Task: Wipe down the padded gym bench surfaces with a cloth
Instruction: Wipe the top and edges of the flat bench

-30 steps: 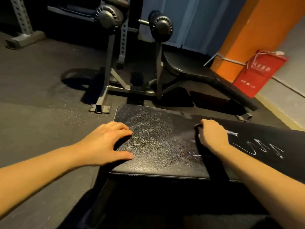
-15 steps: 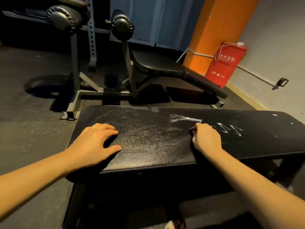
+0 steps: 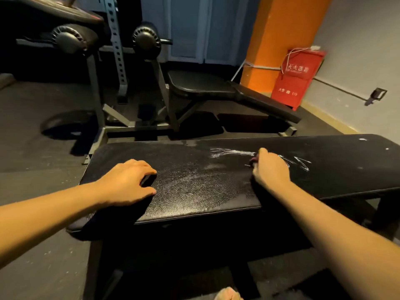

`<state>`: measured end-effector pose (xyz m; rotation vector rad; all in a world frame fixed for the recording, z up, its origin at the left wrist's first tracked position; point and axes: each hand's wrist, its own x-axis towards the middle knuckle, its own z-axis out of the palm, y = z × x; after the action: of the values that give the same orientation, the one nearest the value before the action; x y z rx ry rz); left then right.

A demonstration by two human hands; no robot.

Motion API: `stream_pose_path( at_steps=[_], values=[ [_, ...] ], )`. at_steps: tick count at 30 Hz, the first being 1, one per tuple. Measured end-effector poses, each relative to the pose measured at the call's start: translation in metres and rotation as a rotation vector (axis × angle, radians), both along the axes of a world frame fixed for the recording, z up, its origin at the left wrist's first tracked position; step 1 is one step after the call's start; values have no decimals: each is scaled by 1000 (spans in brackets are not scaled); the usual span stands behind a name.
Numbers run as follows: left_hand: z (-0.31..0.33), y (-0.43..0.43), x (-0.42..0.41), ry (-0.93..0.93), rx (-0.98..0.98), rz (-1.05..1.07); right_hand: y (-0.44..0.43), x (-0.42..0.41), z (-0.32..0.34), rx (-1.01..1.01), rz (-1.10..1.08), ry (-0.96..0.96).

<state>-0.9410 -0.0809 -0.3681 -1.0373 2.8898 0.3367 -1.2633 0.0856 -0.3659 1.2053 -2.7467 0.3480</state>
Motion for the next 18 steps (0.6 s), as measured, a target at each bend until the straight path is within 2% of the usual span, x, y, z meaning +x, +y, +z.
stream_pose_path(
  at_steps=[3,6,8,9,14,16,18],
  values=[
    [1,-5,-13,-1,-38,-1,-46,58,-10,-73,129,-22],
    [-6,-17,-18,49,-97,51,-76,152,-16,-25,504,-122],
    [-12,-29,-15,87,-82,70,-74,154,-19,34,653,-120],
    [-14,-34,-14,101,-73,75,-73,131,-18,38,606,-85],
    [-26,-51,-10,136,-136,32,-82,-29,-9,16,48,45],
    [-30,-57,-10,160,-174,14,-104,-30,-10,-32,-14,57],
    [-29,-61,-11,175,-183,16,-136,14,-15,-72,25,38]
  ],
)
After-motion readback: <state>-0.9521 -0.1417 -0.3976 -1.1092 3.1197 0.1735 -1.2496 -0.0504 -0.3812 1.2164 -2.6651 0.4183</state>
